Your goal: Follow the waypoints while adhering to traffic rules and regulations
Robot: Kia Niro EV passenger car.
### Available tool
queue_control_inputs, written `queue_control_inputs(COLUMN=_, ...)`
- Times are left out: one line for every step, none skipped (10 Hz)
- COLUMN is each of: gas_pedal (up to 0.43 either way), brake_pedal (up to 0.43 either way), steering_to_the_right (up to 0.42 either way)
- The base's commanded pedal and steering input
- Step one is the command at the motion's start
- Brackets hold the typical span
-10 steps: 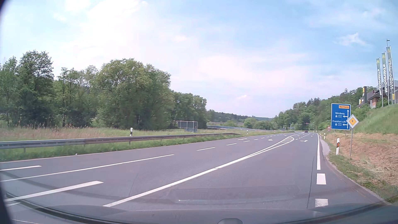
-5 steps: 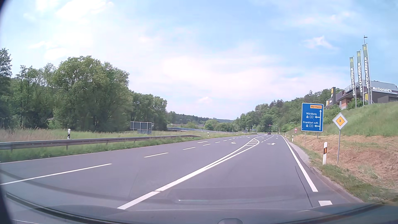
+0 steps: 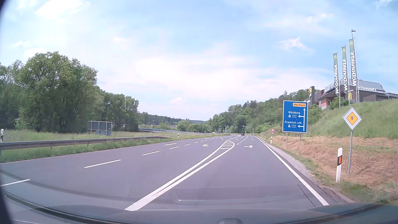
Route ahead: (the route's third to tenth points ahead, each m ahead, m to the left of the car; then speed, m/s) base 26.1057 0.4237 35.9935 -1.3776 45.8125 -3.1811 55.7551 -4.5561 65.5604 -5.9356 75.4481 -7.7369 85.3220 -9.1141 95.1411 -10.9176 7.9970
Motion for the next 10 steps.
queue_control_inputs(gas_pedal=0.378, brake_pedal=0.000, steering_to_the_right=0.121)
queue_control_inputs(gas_pedal=0.378, brake_pedal=0.000, steering_to_the_right=0.116)
queue_control_inputs(gas_pedal=0.378, brake_pedal=0.000, steering_to_the_right=0.109)
queue_control_inputs(gas_pedal=0.378, brake_pedal=0.000, steering_to_the_right=0.090)
queue_control_inputs(gas_pedal=0.378, brake_pedal=0.000, steering_to_the_right=0.075)
queue_control_inputs(gas_pedal=0.378, brake_pedal=0.000, steering_to_the_right=0.056)
queue_control_inputs(gas_pedal=0.378, brake_pedal=0.000, steering_to_the_right=0.046)
queue_control_inputs(gas_pedal=0.378, brake_pedal=0.000, steering_to_the_right=0.035)
queue_control_inputs(gas_pedal=0.378, brake_pedal=0.000, steering_to_the_right=0.023)
queue_control_inputs(gas_pedal=0.378, brake_pedal=0.000, steering_to_the_right=0.010)
